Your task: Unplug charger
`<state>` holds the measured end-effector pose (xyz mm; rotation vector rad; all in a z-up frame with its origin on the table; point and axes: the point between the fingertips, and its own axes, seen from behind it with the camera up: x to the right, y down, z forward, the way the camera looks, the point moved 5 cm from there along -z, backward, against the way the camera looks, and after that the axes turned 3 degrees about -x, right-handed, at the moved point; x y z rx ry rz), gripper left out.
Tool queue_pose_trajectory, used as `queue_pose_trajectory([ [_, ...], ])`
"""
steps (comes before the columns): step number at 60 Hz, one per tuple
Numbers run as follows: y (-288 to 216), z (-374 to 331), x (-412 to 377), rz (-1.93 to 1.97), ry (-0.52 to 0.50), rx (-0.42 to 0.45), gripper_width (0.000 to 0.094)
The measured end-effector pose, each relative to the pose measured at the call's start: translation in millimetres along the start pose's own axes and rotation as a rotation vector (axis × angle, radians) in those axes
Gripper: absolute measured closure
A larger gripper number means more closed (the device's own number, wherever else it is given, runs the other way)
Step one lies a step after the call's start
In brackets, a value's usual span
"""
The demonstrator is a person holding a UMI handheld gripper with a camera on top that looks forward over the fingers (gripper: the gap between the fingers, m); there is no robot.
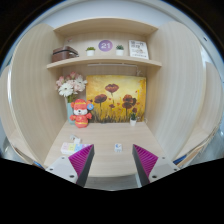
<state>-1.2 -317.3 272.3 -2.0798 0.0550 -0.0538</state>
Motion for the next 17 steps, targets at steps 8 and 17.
queue_pose_trajectory([
  [8,9,-10,-5,-0.006,-0.008,-0.01,0.0175],
  [17,14,-14,-10,-0.018,-0.011,-0.02,0.0173],
])
